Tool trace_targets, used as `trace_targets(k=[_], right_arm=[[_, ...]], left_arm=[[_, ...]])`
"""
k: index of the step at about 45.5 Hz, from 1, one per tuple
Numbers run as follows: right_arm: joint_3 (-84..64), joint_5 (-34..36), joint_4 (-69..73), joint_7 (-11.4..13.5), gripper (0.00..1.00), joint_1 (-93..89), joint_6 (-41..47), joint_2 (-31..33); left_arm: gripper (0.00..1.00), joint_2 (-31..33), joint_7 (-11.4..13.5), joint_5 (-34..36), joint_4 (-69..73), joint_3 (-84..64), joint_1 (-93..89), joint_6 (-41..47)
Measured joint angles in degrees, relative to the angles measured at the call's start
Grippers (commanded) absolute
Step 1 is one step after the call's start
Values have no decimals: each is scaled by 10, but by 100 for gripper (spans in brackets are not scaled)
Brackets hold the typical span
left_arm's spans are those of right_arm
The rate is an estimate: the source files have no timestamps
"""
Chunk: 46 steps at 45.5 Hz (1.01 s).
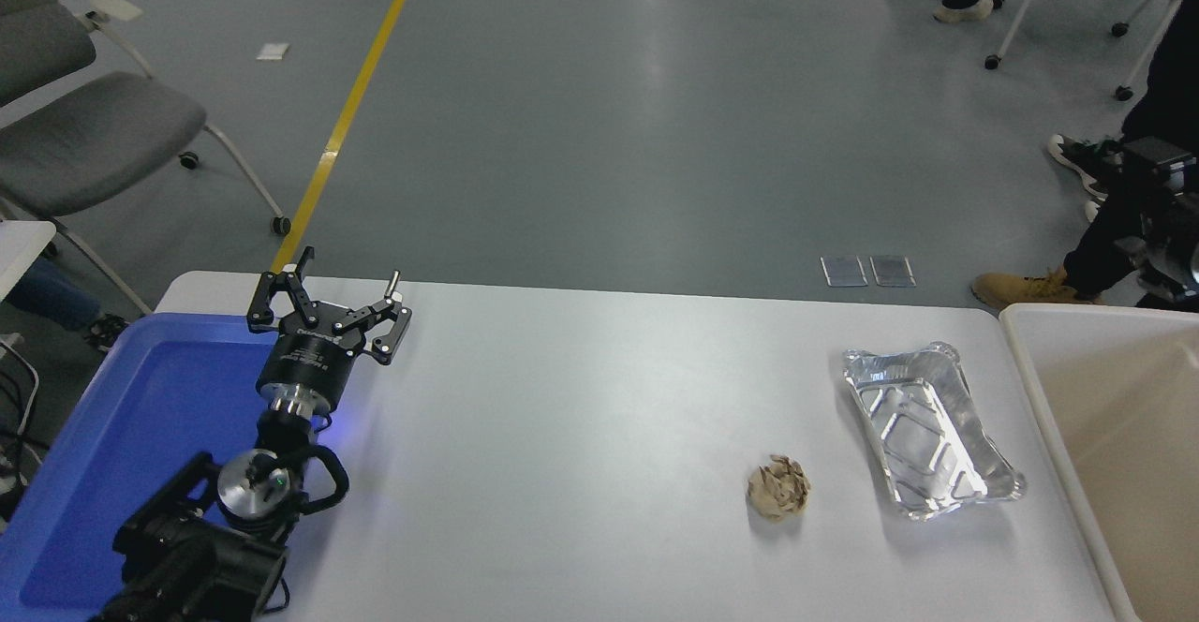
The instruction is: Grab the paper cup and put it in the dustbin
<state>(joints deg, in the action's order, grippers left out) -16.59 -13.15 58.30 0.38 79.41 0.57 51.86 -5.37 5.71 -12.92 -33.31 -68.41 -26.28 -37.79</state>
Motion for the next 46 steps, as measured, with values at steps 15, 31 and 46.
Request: trace_targets(k=[15, 31, 46], right_arm=[[-306, 10, 143, -4, 100, 319, 44, -84], [-484, 5, 252, -18, 100, 528, 133, -251], [-513, 4, 325, -21, 100, 575, 200, -362]], left_arm=[[99, 0, 0, 0, 0, 0, 0, 0], [99, 0, 0, 0, 0, 0, 0, 0], [99, 0, 1, 0, 0, 0, 0, 0]])
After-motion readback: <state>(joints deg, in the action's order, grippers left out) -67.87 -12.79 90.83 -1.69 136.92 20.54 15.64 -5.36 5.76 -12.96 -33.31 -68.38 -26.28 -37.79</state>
